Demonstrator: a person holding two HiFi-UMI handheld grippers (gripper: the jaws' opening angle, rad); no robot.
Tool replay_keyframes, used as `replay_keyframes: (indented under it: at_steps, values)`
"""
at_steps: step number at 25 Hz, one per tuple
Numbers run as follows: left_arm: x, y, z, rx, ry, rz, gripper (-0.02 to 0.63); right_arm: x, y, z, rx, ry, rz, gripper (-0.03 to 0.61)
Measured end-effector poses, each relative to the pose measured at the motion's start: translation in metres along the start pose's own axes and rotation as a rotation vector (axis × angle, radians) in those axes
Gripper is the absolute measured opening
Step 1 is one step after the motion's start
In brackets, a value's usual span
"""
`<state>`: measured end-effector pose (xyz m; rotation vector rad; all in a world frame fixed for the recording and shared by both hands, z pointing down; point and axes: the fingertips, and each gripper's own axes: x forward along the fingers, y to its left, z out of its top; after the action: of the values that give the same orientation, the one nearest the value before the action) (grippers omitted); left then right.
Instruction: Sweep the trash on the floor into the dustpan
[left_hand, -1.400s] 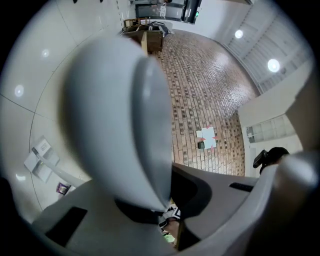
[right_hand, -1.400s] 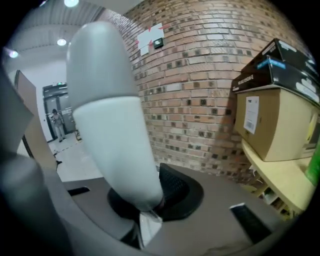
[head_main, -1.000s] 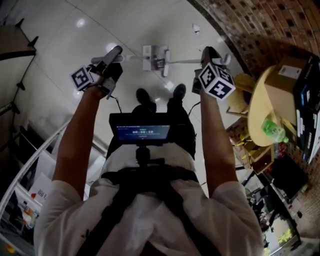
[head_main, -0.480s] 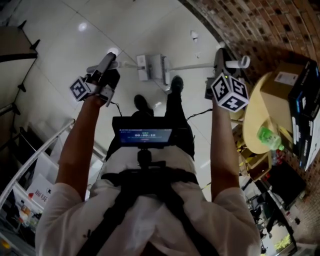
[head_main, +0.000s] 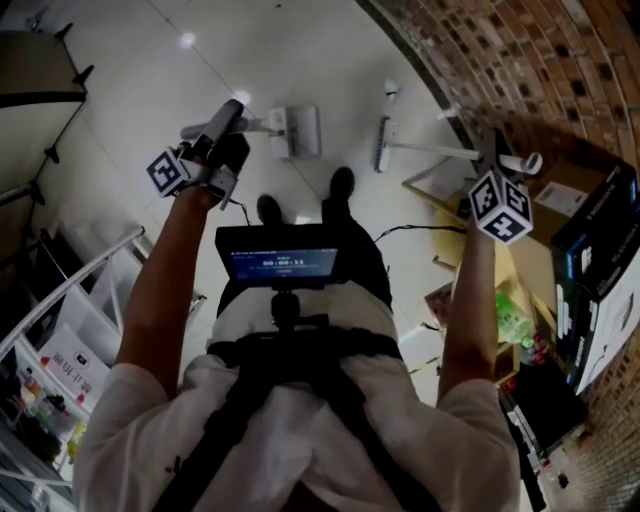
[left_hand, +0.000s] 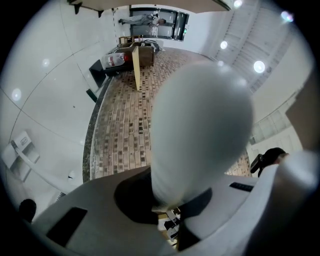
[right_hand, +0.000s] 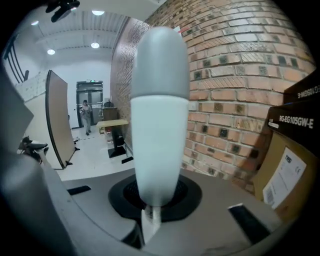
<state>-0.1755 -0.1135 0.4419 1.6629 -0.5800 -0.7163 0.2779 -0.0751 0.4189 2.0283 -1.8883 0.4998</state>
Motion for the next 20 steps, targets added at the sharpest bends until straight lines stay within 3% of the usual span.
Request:
replay_keyframes:
  at_steps: [7, 14, 17, 20]
  values:
    - [0.067, 0.008, -0.025, 0.053, 0.033, 0.044, 0.025, 0.054, -0.064, 0.002, -0.161, 0.054, -0.019, 0.011]
    - [0.11, 0.007, -0.04, 0.078, 0.059, 0.057, 0.025, 0.085, -0.081, -0.019, -0.287, 0.103, -0.004, 0.009]
    - [0.116, 0.008, -0.04, 0.072, 0.042, 0.065, 0.025, 0.093, -0.079, -0.046, -0.276, 0.135, 0.011, 0.009]
    - [0.117, 0.012, -0.038, 0.067, 0.012, 0.068, 0.025, 0.096, -0.087, -0.062, -0.155, 0.142, -0.003, 0.015]
